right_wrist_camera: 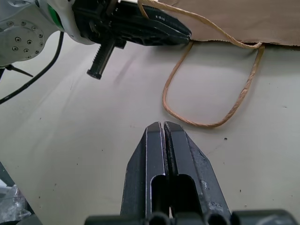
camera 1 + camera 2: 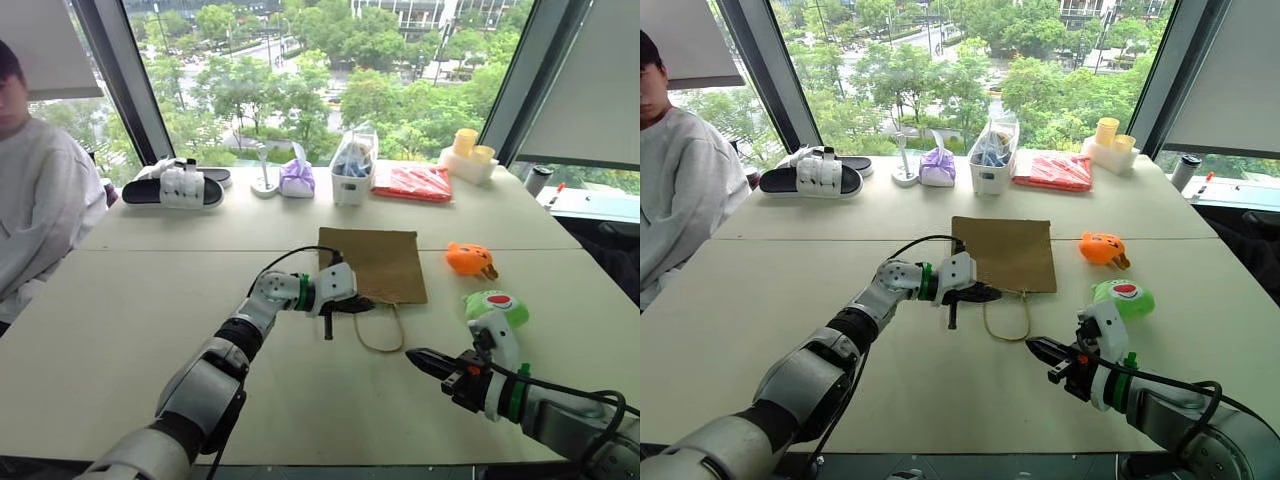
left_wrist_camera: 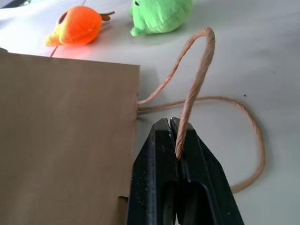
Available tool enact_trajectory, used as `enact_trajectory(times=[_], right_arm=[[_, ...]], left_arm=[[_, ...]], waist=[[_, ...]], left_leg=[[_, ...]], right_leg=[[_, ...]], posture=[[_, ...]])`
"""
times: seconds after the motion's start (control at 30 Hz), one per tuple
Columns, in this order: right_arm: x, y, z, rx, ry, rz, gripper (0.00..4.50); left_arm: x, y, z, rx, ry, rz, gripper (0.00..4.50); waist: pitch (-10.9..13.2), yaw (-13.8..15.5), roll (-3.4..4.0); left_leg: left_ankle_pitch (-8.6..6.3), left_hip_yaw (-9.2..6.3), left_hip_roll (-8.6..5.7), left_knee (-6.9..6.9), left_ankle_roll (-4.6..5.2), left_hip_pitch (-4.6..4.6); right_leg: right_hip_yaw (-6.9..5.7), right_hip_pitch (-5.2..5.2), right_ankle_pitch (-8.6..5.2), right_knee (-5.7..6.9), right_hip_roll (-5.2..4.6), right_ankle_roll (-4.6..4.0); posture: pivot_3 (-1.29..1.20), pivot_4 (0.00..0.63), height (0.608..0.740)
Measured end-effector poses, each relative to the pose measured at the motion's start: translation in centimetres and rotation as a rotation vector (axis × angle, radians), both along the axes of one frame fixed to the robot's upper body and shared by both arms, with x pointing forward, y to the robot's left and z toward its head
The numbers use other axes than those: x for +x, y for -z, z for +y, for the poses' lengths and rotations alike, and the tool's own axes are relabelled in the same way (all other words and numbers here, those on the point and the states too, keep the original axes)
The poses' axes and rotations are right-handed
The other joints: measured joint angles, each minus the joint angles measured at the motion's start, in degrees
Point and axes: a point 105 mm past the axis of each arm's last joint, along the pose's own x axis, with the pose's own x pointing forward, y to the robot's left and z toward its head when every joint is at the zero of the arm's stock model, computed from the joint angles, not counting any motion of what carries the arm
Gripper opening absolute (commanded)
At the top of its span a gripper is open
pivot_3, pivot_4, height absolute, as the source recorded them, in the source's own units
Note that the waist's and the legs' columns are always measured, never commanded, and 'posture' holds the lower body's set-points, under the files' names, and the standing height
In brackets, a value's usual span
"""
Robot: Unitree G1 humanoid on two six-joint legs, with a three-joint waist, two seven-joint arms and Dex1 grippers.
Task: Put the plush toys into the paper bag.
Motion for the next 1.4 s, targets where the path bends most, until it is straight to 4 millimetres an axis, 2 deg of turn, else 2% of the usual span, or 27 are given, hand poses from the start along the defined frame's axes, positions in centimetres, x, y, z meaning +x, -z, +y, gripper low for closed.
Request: enact_trajectory(times=[0.1,0.2,0.27,0.37,0.47,0.67,0.9,1.17,1.23,1.33,1.4], right_arm=[[0.6,-0.4,1.2,0.019,-0.018,-0.037,0.00],[1.5,-1.0,2.3,0.038,-0.015,-0.085,0.00],[2.5,-1.3,3.0,0.039,-0.006,-0.122,0.00],[4.5,-1.6,3.2,0.017,0.043,-0.177,0.00],[6.5,-1.6,3.3,-0.005,0.091,-0.217,0.00],[10.6,-1.8,3.4,-0.031,0.185,-0.280,0.00],[11.0,-1.0,3.2,-0.067,0.179,-0.270,0.00],[13.9,0.8,4.0,-0.129,0.199,-0.236,0.00],[14.3,1.5,4.2,-0.154,0.188,-0.226,0.00],[14.4,3.5,4.9,-0.186,0.168,-0.173,0.00],[14.3,3.7,5.2,-0.178,0.160,-0.175,0.00]], left_arm=[[0.9,-1.8,-0.3,-0.122,-0.061,0.096,0.05],[2.1,-4.7,0.1,-0.238,-0.126,0.163,0.05],[2.5,-6.9,0.4,-0.309,-0.145,0.183,0.05],[2.4,-8.6,0.7,-0.351,-0.145,0.200,0.05],[1.8,-9.0,0.7,-0.366,-0.139,0.223,0.05],[0.5,-8.1,0.9,-0.366,-0.141,0.277,0.05],[-0.2,-8.4,0.8,-0.388,-0.145,0.315,0.05],[-1.5,-9.4,0.0,-0.441,-0.107,0.382,0.05],[-1.4,-9.4,0.1,-0.449,-0.120,0.383,0.05],[-0.5,-10.0,0.6,-0.488,-0.178,0.361,0.05],[-0.1,-11.0,0.9,-0.515,-0.189,0.344,0.05]], waist=[[0.01,-0.05,-0.01],[0.02,-0.37,-0.04],[0.01,-0.94,-0.02],[0.01,-1.57,-0.01],[-0.01,-1.83,0.01],[-0.01,-2.71,0.02],[-0.02,-2.79,0.03],[-0.04,-3.11,0.07],[-0.04,-3.09,0.07],[-0.04,-2.97,0.07],[-0.04,-2.99,0.07]], left_leg=[[0.00,-0.02,-0.01,0.08,0.00,0.00],[0.00,-0.04,-0.01,0.12,0.00,0.02],[0.00,-0.10,0.00,0.11,0.00,0.06],[0.01,-0.14,-0.02,0.10,-0.01,0.09],[0.03,-0.15,-0.01,0.07,-0.05,0.11],[0.10,-0.20,-0.01,0.02,-0.17,0.10],[0.09,-0.22,-0.02,0.02,-0.16,0.10],[0.14,-0.18,0.00,0.00,-0.23,0.14],[0.19,-0.18,0.00,0.00,-0.33,0.13],[0.33,-0.16,-0.01,0.00,-0.57,0.11],[0.33,-0.16,-0.01,-0.01,-0.58,0.10]], right_leg=[[-0.01,-0.02,-0.02,0.15,0.00,0.03],[0.00,-0.09,-0.06,0.40,0.01,0.08],[-0.01,-0.09,-0.07,0.46,0.04,0.09],[-0.01,-0.07,-0.07,0.50,0.06,0.08],[0.00,-0.12,-0.06,0.55,0.08,0.07],[0.00,-0.17,-0.05,0.60,0.10,0.05],[0.02,-0.17,-0.05,0.59,0.10,0.04],[0.08,-0.22,-0.03,0.64,0.13,0.01],[0.09,-0.23,-0.03,0.64,0.13,0.01],[0.09,-0.23,-0.03,0.62,0.13,0.00],[0.09,-0.24,-0.03,0.62,0.13,0.00]], posture=[[0.00,0.150,0.740],[0.00,0.150,0.740],[0.00,0.150,0.740],[0.00,0.150,0.740],[0.00,0.150,0.740],[0.00,0.150,0.740],[0.00,0.150,0.740],[0.00,0.150,0.740],[0.00,0.150,0.740],[0.00,0.150,0.740],[0.00,0.150,0.740]])
